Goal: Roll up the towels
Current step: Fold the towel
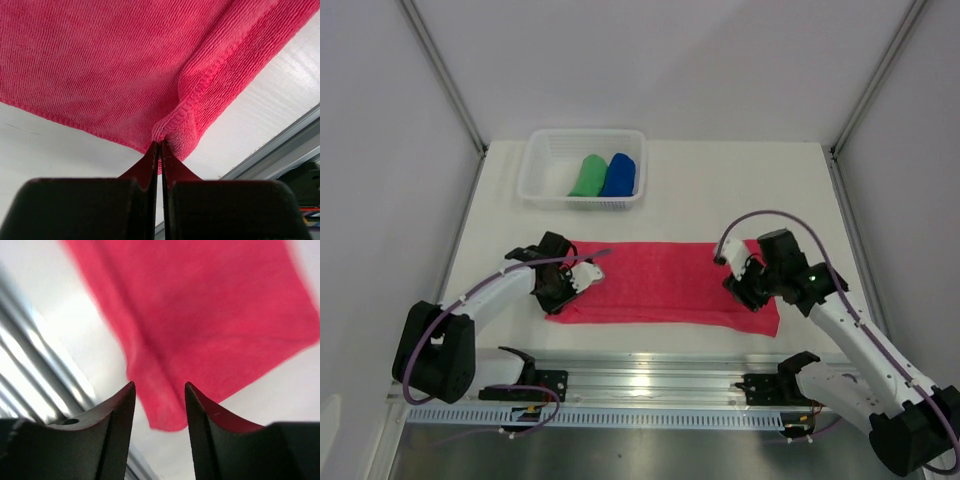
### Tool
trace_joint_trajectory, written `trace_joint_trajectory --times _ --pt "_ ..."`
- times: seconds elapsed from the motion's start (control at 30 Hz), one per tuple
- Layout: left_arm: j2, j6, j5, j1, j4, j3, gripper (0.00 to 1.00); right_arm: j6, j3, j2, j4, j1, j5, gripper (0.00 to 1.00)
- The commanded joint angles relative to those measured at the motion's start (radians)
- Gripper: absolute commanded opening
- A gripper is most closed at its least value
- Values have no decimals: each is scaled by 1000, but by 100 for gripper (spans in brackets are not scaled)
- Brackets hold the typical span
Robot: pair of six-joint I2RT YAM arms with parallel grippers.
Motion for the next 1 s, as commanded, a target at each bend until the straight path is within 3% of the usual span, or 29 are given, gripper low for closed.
trace_joint_trajectory --times 0.0,0.07,0.2,0.33,0.77,0.97 --pt "-9 -49 64 8 33 30 1 -461 -91 41 -260 71 54 46" --pt "-8 -52 66 8 39 26 1 -504 -154 26 -307 71 56 46" --pt "-14 -57 75 8 32 23 1 -561 -216 -29 -212 74 92 48" --pt "-18 -57 64 8 36 20 1 -603 -263 47 -189 78 141 43" --pt "-17 -51 50 8 29 28 1 -569 -382 78 -7 83 235 45" --pt "-21 -48 43 8 13 34 1 -580 -401 115 10 83 247 39"
